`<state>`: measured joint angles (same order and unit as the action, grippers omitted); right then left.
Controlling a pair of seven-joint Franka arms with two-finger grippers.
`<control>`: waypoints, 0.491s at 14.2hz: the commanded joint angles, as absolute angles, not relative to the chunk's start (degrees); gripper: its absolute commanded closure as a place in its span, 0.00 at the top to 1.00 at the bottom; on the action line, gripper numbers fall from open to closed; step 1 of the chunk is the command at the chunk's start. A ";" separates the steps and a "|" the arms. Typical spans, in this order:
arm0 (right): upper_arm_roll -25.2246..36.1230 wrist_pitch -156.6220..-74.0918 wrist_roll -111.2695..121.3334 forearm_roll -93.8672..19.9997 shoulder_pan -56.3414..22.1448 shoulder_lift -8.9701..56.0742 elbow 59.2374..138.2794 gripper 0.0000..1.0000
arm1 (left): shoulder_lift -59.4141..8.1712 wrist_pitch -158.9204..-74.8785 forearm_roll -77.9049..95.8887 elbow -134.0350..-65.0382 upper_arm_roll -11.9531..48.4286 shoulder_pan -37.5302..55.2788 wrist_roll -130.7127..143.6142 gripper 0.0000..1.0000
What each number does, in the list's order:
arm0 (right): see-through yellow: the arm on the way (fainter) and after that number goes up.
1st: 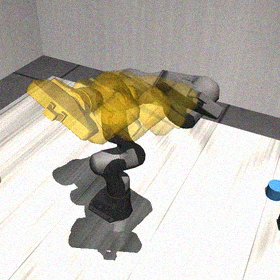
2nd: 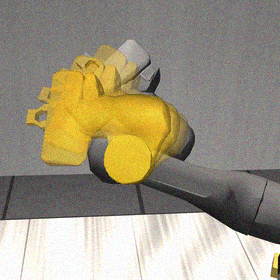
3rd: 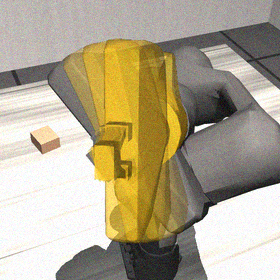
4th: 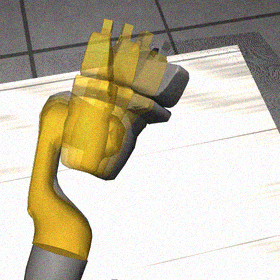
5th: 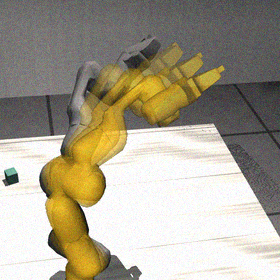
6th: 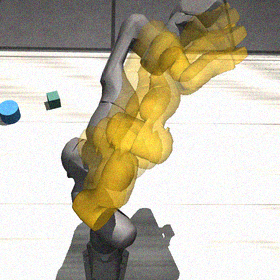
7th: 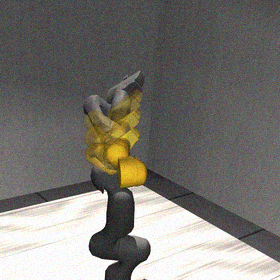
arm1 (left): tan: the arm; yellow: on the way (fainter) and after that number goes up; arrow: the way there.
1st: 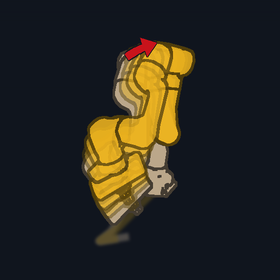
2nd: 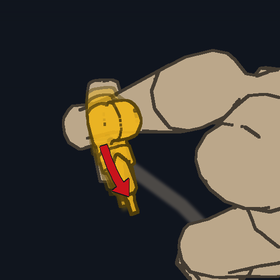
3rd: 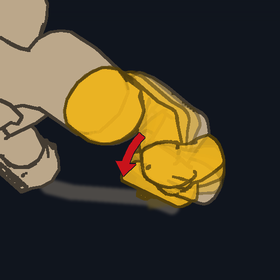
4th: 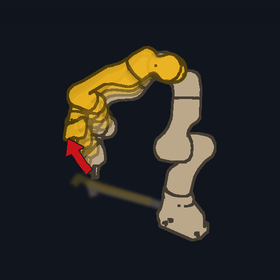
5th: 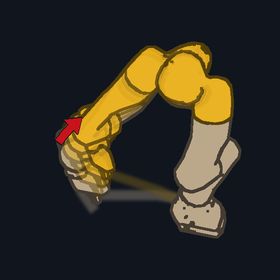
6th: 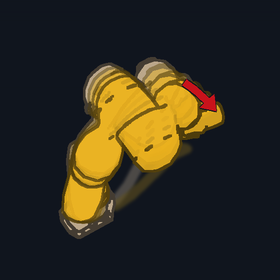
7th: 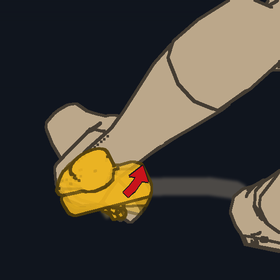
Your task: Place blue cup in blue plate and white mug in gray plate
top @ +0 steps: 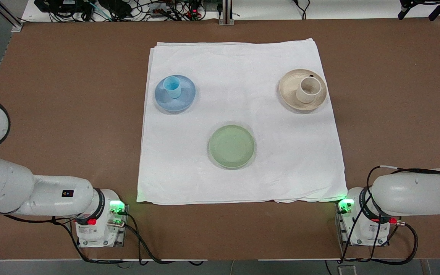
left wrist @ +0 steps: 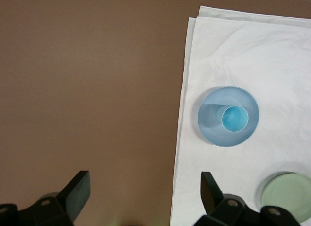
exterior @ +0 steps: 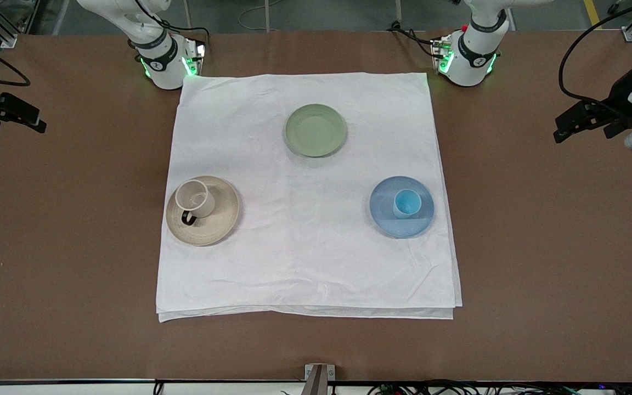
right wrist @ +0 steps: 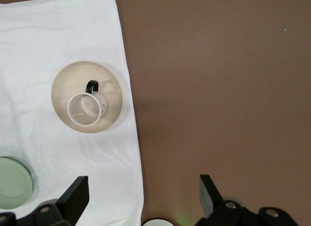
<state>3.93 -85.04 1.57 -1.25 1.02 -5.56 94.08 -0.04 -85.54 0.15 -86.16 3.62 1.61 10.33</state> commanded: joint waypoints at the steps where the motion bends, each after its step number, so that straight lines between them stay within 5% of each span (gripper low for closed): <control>1: 3.78 -84.29 3.86 -0.18 1.32 -5.98 92.81 1.00 | 0.09 -85.34 0.88 -84.99 3.60 1.49 9.67 1.00; 7: 3.34 -83.85 8.59 2.11 1.05 -5.89 92.99 1.00 | -0.44 -84.90 0.44 -84.90 3.52 1.49 7.82 1.00</control>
<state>3.69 -84.16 5.36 0.44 1.02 -5.59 93.00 -0.07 -85.50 0.15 -85.65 3.59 1.59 8.58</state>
